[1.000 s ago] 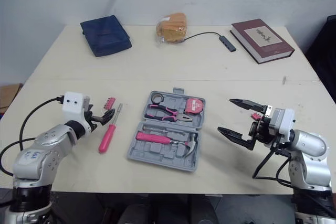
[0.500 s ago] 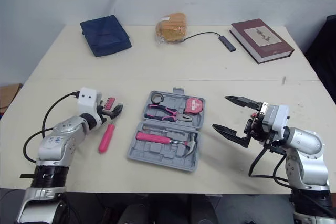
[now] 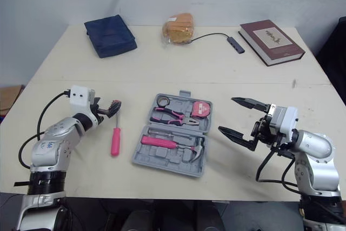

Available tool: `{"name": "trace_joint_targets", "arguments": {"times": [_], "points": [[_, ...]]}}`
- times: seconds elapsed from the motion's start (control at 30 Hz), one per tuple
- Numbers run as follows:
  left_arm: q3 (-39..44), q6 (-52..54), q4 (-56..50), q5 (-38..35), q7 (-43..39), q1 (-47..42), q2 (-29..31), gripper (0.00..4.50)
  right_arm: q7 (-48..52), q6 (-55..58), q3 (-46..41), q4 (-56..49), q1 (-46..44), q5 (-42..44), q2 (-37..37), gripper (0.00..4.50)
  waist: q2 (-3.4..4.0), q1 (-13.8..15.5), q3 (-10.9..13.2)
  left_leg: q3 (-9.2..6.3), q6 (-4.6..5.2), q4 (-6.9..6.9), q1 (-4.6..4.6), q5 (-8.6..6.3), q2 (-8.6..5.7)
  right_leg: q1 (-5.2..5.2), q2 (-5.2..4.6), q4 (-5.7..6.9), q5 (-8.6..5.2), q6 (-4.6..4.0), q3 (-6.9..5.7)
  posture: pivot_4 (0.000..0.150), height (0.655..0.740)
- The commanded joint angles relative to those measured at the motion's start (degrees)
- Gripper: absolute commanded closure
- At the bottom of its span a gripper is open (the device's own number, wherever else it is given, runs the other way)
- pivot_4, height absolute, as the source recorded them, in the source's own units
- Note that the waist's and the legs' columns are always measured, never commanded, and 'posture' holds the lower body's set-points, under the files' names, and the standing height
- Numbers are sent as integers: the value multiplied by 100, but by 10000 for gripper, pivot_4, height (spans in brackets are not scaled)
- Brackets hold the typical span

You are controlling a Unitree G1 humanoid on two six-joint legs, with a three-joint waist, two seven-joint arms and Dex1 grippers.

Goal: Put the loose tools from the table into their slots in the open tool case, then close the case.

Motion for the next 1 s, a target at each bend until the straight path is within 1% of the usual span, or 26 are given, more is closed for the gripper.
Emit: {"name": "trace_joint_targets", "arguments": {"times": [0.03, 0.13, 0.23, 0.33, 0.5, 0.6, 0.73, 1.0], "points": [[148, 0, -132, 27, -25, -22, 143, 519, -13, 3, -84, -229, -10, 84, -65, 0, 0, 1, 0, 0, 1, 0, 0, -1, 0, 0, 0, 0, 0, 0, 0, 1500, 7400], [97, 96, -14, 187, 25, 61, 249, 519, 5, 7, -108, -218, 29, 91, -70, 0, 0, -20, 0, 0, 8, -2, 1, -5, 1, 0, 2, 0, 0, 0, 0, 1500, 7400], [299, 236, -58, 168, 82, 174, 314, 519, -9, 10, -142, -227, 78, 95, -81, 0, 0, -18, 0, 0, 10, -2, 2, -6, 2, 0, 2, 1, 0, 0, 1, 1500, 7400], [372, 205, -83, 165, -62, 376, 423, 519, 9, 1, -159, -209, 149, 84, -96, 0, -1, -19, 1, 0, 12, -2, 2, -7, 2, 0, 1, 0, 0, 0, 1, 1500, 7400], [266, 201, -148, 139, -271, 525, 469, 519, 5, -22, -181, -201, 170, 106, -91, 0, -2, -7, 1, -2, 19, -2, 1, -11, 1, 0, -4, -1, 0, 0, 1, 1500, 7400], [202, 166, -43, 197, -233, 437, 388, 519, 12, -39, -172, -229, 209, 106, -78, 0, -2, 8, 0, -3, 20, -3, 1, -11, 1, 0, -5, -2, 0, 0, 0, 1500, 7400], [-75, 77, 322, 277, -272, 87, 201, 519, -30, -6, -152, -290, 187, 126, -65, 0, -2, 40, 1, -4, 20, -2, -1, -11, 0, 0, -5, -4, 0, 0, -2, 1500, 7400], [-312, -169, 1017, 415, -693, -253, 356, 519, -114, -7, -128, -336, 159, 97, -58, 0, -2, 110, 1, 1, 17, 1, 2, -10, 1, -1, 3, 2, 0, 0, -3, 1500, 7400]]}}
